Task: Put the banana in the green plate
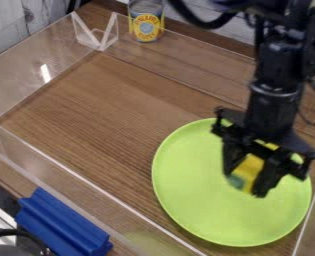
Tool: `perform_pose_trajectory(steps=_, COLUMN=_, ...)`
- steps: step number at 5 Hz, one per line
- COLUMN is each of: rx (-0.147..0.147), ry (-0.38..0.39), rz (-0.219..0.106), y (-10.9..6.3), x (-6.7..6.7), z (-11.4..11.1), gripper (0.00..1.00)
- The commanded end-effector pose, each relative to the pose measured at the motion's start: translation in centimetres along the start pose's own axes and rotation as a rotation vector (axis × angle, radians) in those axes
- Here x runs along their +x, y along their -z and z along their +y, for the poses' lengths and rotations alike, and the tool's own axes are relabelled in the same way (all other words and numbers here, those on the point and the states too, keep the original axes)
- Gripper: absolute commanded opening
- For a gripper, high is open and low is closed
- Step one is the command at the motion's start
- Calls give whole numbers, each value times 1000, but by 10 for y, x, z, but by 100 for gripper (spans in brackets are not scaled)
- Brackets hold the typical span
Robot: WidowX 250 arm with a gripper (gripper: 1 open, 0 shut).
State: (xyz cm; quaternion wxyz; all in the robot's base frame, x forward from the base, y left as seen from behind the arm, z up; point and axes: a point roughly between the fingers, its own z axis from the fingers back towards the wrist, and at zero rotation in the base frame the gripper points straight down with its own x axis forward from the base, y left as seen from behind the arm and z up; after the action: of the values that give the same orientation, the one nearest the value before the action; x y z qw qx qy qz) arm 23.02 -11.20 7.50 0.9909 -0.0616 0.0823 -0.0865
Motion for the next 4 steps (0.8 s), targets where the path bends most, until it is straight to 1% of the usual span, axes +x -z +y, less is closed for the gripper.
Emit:
perform_pose_trajectory(steps=1, rx=-11, ry=-23, rz=-66, y=-6, x=-11, z=-1, gripper=0)
perform_pose_trajectory(steps=2, rx=-15, ry=-43, rz=-79, y=-3, x=-16, z=-2, gripper=0)
perform_pose_trajectory(steps=4, rx=-16, ry=-51, rz=-93, y=1, x=-23, z=-4, gripper=0)
